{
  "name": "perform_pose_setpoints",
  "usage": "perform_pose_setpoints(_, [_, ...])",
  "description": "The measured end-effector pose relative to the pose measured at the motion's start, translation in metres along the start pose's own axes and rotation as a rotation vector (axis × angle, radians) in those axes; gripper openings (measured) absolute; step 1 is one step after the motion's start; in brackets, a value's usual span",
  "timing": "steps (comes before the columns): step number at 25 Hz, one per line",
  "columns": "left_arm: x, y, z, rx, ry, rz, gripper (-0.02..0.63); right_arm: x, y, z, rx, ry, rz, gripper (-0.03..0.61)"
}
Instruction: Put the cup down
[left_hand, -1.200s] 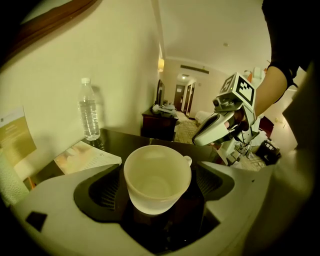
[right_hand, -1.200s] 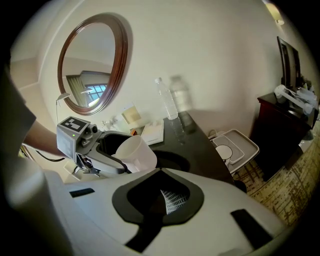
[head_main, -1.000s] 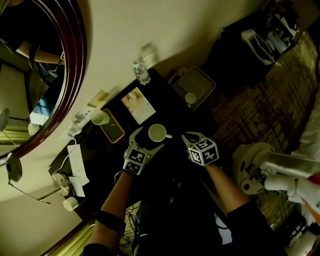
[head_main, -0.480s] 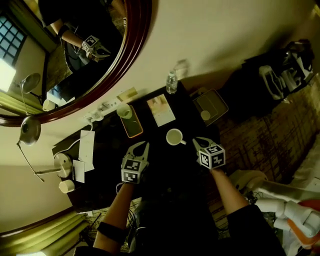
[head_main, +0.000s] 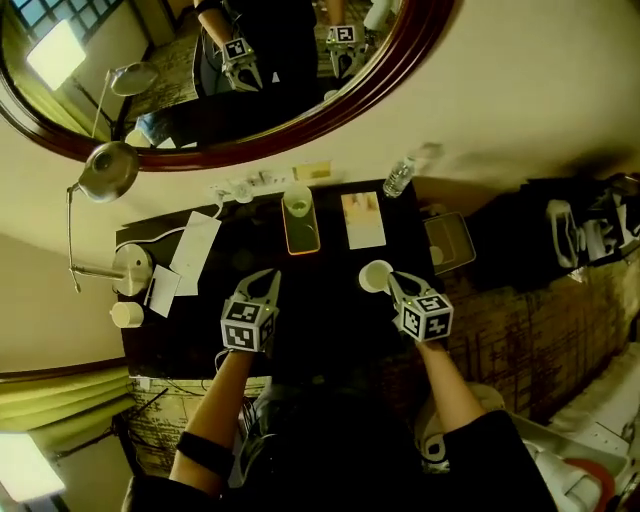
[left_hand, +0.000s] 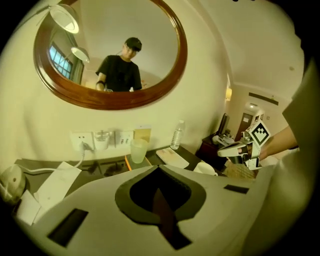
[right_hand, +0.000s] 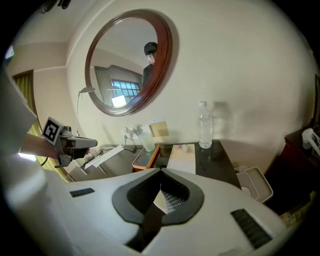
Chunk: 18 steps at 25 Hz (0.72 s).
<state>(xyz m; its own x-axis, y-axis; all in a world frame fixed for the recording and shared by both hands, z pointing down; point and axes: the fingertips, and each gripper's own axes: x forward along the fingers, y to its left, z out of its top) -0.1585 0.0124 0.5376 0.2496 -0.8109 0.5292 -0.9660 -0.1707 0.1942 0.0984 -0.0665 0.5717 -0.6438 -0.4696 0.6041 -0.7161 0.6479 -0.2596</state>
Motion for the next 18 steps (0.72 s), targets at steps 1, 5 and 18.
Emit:
perform_pose_setpoints(1, [-0.007, 0.008, 0.0, -0.005, -0.002, 0.018, 0.001, 0.005, 0.008, 0.006, -0.011, 0.0, 0.015, 0.006])
perform_pose_setpoints(5, [-0.032, 0.034, 0.0, -0.042, -0.015, 0.07, 0.001, 0.025, 0.033, 0.022, -0.05, -0.009, 0.065, 0.006])
perform_pose_setpoints(18, [-0.054, 0.074, 0.0, -0.157, -0.062, 0.141, 0.002, 0.067, 0.074, 0.044, -0.097, 0.0, 0.186, 0.009])
